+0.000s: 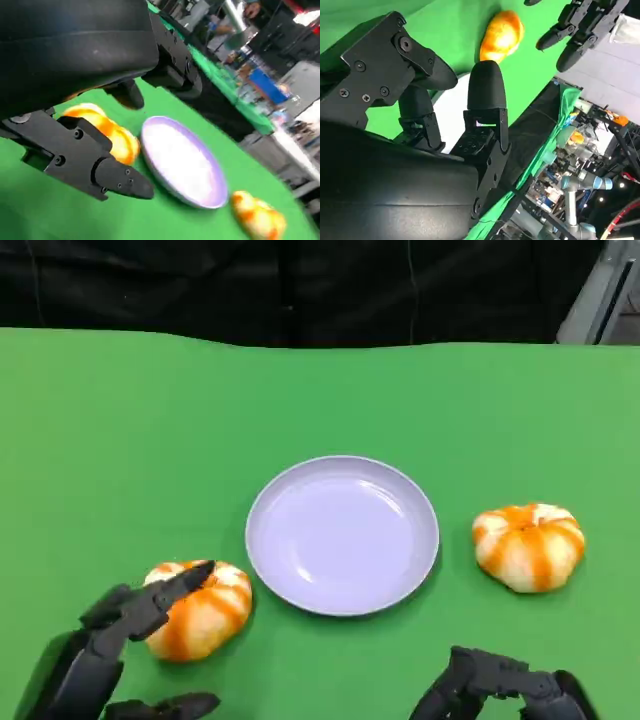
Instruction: Grasp the bread from the table and place it into the plate.
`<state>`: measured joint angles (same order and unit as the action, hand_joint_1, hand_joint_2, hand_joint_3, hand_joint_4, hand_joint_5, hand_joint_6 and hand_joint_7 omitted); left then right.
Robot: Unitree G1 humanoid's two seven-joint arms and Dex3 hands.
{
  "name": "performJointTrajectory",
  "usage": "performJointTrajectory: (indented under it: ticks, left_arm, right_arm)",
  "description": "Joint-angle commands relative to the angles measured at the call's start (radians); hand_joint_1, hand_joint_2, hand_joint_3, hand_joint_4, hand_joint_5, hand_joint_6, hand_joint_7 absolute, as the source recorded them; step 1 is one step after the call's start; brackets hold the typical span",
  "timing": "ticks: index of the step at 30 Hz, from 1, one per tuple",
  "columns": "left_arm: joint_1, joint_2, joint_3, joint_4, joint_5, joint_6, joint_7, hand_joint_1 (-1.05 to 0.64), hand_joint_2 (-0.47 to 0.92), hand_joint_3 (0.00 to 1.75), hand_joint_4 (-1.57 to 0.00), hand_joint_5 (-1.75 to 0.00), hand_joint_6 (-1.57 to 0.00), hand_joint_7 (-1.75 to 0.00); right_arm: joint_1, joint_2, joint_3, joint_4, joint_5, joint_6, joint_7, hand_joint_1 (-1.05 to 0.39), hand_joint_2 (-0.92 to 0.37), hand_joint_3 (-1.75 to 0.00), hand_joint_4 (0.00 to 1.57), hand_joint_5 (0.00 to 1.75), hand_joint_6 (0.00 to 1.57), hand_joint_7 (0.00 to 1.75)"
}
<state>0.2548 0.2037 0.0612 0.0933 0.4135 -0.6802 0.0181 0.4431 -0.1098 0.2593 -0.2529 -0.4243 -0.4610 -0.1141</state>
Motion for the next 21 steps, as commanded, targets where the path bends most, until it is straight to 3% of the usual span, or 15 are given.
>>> performJointTrajectory:
  ticks: [1,10,21]
  left_arm:
    - [0.004,0.056,0.004,-0.039,0.137,0.083,0.053,-0.47,0.89,0.02,-0.01,-0.61,-0.21,0.00]
    - [-0.090,0.113,-0.059,-0.034,0.338,0.275,0.108,-0.51,0.88,0.00,0.00,-0.47,-0.26,-0.03]
    - [-0.183,0.161,-0.217,-0.052,0.493,0.558,-0.007,-0.51,0.87,0.00,-0.03,-0.43,-0.20,0.00]
  right_arm:
    - [-0.002,0.002,0.006,-0.008,-0.003,0.009,0.002,-0.01,-0.31,-1.27,0.79,1.49,0.85,1.15]
    - [-0.054,0.008,0.007,0.042,0.007,0.014,-0.005,-0.04,-0.31,-1.27,0.79,1.50,0.85,1.15]
    - [-0.072,-0.011,-0.017,0.074,0.001,-0.015,-0.017,-0.03,-0.31,-1.25,0.79,1.51,0.86,1.14]
